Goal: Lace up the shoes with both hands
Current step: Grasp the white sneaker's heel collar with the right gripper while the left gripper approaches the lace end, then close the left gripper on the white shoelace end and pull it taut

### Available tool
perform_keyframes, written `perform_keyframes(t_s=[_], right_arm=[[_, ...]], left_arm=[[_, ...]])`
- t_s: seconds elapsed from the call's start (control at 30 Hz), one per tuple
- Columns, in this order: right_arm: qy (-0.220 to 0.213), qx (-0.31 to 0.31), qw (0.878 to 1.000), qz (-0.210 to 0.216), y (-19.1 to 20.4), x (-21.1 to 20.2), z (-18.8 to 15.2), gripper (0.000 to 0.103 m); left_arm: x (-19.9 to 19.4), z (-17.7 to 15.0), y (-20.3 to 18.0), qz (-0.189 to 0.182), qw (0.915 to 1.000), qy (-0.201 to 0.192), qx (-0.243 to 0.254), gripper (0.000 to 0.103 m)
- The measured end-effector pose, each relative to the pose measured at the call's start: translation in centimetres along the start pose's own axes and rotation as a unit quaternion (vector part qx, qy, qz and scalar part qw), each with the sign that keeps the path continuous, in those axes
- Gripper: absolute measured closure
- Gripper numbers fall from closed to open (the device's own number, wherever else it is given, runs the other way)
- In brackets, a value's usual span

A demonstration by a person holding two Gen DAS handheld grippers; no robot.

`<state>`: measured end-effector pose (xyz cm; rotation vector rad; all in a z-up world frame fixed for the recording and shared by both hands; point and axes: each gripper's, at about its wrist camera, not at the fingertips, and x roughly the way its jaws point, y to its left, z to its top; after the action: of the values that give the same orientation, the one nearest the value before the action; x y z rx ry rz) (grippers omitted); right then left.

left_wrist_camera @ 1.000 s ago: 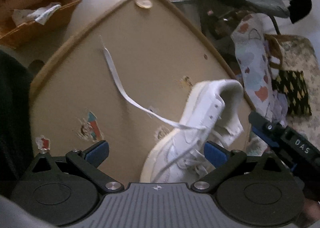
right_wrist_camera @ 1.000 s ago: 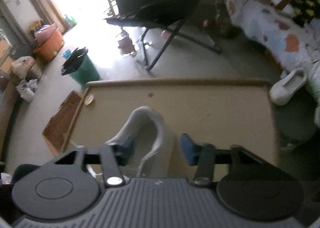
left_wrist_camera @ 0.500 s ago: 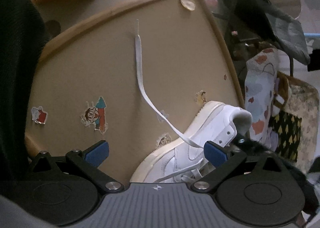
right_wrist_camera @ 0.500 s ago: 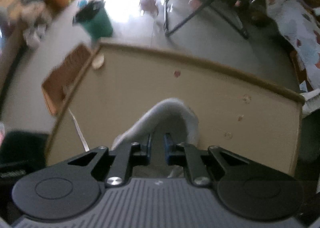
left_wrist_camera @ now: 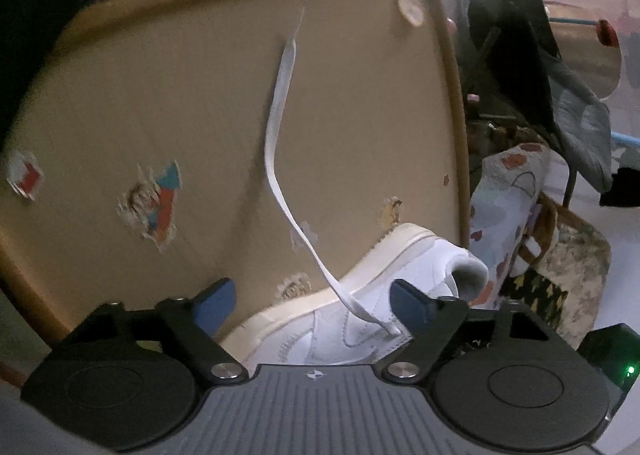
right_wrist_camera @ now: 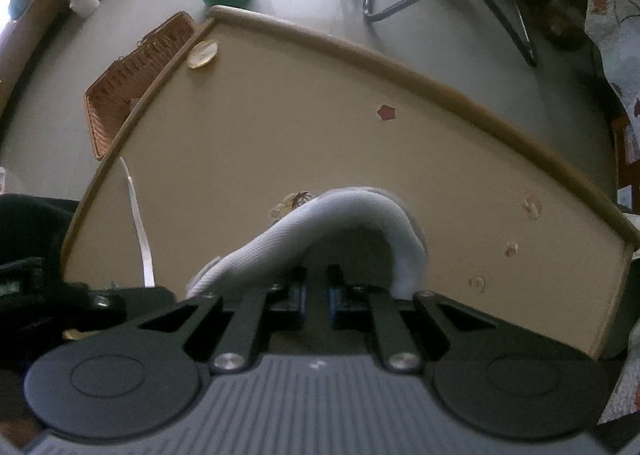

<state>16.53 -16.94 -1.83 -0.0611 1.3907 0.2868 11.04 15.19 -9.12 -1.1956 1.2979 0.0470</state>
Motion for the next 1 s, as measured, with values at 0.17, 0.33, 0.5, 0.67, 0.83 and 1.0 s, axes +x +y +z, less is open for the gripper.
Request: perform_keyframes(t_s=[0.17, 0.33, 0.5, 0.67, 0.83, 1.0], right_arm=[[0.005, -0.008, 1.000, 0.005, -0.4, 0.1, 0.6, 0.092], [0.007, -0.015, 1.000, 0.006, -0.6, 0.3, 0.9, 0.093], [0.007, -0.017, 1.000, 0.006, -0.5, 0.3, 0.7, 0.093], [0.005, -0.018, 1.000, 0.006, -0.3, 0.4, 0.8, 0.093], [0.006, -0.018, 1.000, 0.001, 0.2, 0.7, 0.9, 0.093], [0.006, -0.017, 1.000, -0.002, 0.6, 0.9, 1.0, 0.093]], left_arm=[[2.1, -0.5, -0.6, -0.009, 0.9998, -0.006, -0.017, 0.054], [2.6, -1.2, -0.9, -0.020, 0.9997, -0.008, -0.013, 0.082], [2.8, -2.4, -0.9, -0.035, 0.9993, -0.010, -0.008, 0.093], [3.2, -2.7, -0.7, -0.050, 0.9986, -0.015, 0.001, 0.098], [3.1, -3.4, -1.0, -0.042, 0.9978, -0.039, 0.034, 0.100], [2.8, -3.9, -1.5, -0.027, 0.9960, -0.058, 0.063, 0.102]])
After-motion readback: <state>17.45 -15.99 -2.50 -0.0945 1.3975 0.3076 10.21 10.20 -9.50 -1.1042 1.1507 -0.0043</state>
